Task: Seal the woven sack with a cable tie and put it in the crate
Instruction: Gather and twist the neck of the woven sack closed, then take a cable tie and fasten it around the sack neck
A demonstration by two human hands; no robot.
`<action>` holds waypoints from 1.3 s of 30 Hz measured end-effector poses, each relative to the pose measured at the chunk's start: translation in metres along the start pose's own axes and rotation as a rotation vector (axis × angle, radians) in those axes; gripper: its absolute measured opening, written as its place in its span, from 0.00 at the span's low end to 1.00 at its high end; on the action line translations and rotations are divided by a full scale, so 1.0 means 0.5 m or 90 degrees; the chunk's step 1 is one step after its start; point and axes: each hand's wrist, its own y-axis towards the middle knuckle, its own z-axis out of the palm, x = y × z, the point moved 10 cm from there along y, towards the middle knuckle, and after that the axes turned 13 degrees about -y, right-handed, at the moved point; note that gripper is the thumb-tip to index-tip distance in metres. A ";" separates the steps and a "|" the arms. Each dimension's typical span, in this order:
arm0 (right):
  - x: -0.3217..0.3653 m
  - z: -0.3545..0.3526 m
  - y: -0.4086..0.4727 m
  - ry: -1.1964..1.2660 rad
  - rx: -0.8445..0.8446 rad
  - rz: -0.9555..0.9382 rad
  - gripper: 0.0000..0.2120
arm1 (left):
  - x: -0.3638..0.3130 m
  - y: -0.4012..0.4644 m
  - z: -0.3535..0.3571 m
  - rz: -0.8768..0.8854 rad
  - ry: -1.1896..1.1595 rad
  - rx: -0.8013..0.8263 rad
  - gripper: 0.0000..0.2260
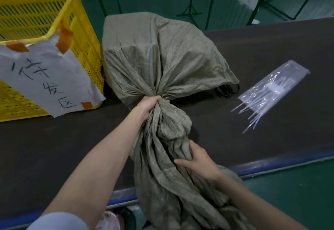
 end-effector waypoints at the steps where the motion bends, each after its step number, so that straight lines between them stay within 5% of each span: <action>1: 0.006 -0.015 0.005 0.003 0.010 -0.015 0.26 | -0.004 -0.003 0.000 0.009 0.013 -0.003 0.04; 8: -0.039 -0.157 0.078 -0.064 -0.140 -0.031 0.19 | -0.019 -0.008 0.003 0.083 0.017 -0.035 0.14; 13: -0.103 -0.255 0.147 -0.381 -0.185 -0.056 0.15 | -0.019 -0.002 -0.006 0.095 0.040 -0.054 0.15; 18: -0.200 -0.347 0.196 -0.711 -0.057 0.070 0.19 | -0.018 0.010 -0.016 0.108 0.051 -0.086 0.16; 27: -0.260 -0.390 0.222 -0.857 0.011 0.170 0.18 | -0.013 0.022 -0.020 0.116 0.059 -0.070 0.16; 33: -0.220 -0.369 0.227 -1.015 -0.077 0.056 0.10 | -0.012 0.016 -0.023 0.134 0.030 -0.078 0.15; 39: -0.258 -0.376 0.233 -0.953 -0.110 0.006 0.11 | 0.000 0.025 -0.030 0.128 0.000 -0.094 0.15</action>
